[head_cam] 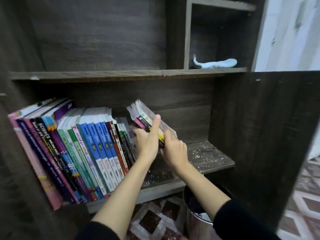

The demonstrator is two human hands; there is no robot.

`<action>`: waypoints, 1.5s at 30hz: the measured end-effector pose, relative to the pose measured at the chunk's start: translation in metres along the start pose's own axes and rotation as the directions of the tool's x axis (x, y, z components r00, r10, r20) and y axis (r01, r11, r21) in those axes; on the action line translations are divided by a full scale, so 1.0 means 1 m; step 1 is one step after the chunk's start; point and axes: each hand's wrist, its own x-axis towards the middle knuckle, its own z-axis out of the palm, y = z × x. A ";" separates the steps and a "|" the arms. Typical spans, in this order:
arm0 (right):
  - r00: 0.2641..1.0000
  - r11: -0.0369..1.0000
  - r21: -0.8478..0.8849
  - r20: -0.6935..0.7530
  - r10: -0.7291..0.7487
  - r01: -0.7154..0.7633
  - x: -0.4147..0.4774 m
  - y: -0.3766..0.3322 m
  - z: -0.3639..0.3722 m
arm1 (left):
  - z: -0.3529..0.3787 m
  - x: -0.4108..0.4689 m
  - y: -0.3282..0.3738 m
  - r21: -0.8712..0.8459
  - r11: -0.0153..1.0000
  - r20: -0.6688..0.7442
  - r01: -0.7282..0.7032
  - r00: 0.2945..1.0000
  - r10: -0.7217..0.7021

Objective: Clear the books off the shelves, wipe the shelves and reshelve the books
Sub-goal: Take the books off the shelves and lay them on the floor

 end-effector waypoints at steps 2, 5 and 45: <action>1.000 0.999 -0.029 -0.011 -0.018 0.018 -0.003 0.000 -0.013 | 0.003 -0.004 0.011 -0.090 0.996 -0.054 0.011 0.998 -0.016; 0.998 0.998 -0.050 -0.047 -0.052 0.050 -0.007 -0.002 -0.024 | 0.004 -0.006 0.016 -0.113 0.994 -0.114 -0.011 0.994 -0.002; 0.475 0.201 0.471 0.880 -0.031 -0.859 -0.177 -0.006 0.061 | -0.165 -0.032 -0.178 0.363 0.878 0.618 0.313 0.624 -0.478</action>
